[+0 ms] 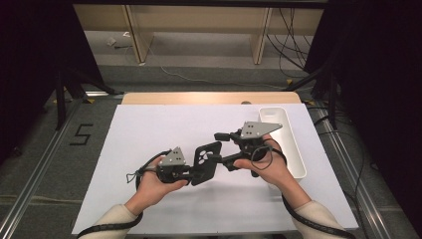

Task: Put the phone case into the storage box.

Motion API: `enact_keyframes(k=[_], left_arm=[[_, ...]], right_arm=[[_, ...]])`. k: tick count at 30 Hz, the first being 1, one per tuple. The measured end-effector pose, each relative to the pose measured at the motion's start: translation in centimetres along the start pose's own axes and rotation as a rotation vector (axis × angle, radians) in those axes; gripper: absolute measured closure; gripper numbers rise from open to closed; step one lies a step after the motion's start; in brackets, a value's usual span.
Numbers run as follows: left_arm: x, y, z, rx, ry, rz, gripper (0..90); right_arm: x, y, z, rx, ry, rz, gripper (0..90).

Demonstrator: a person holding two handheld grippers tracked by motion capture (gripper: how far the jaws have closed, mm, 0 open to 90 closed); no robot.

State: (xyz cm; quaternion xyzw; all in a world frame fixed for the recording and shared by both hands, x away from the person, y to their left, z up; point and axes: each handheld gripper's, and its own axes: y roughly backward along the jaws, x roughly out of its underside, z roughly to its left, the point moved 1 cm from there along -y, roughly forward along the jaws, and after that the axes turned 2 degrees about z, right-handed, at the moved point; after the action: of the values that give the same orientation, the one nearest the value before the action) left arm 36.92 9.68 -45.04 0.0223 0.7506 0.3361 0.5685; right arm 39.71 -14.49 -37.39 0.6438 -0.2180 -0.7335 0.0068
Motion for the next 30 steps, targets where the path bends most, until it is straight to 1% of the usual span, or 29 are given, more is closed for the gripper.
enact_keyframes(k=[3, 5, 9, 11, 14, 19, 25, 30], left_arm=[[-0.1, 0.2, 0.2, -0.036, 0.018, -0.014, 79.5], [-0.1, 0.2, 0.3, -0.063, 0.034, -0.026, 79.5], [-0.2, 0.2, 0.6, -0.103, 0.062, -0.031, 79.4], [-0.3, 0.1, 0.7, -0.124, 0.069, -0.034, 79.4], [-0.6, -0.1, 0.7, -0.144, 0.074, -0.037, 79.5], [-1.0, -0.5, 0.6, -0.166, 0.074, -0.037, 79.5], [-1.5, -0.9, 0.6, -0.177, 0.079, -0.045, 79.5], [-1.8, -1.5, 0.5, -0.181, 0.083, -0.046, 79.4]], right_arm=[[0.3, 0.0, 0.0, 0.052, -0.005, -0.012, 17.3], [0.5, 0.0, 0.0, 0.082, -0.013, -0.02, 16.1], [0.7, 0.2, 0.0, 0.147, -0.02, -0.045, 13.2], [0.7, 0.3, 0.0, 0.176, -0.022, -0.058, 11.7], [0.9, 0.4, 0.0, 0.214, -0.031, -0.068, 8.7], [1.4, 0.3, 0.0, 0.26, -0.048, -0.081, 5.3], [1.7, 0.2, 0.0, 0.308, -0.071, -0.102, 2.1], [1.9, -0.3, 0.2, 0.32, -0.079, -0.104, 0.6]])
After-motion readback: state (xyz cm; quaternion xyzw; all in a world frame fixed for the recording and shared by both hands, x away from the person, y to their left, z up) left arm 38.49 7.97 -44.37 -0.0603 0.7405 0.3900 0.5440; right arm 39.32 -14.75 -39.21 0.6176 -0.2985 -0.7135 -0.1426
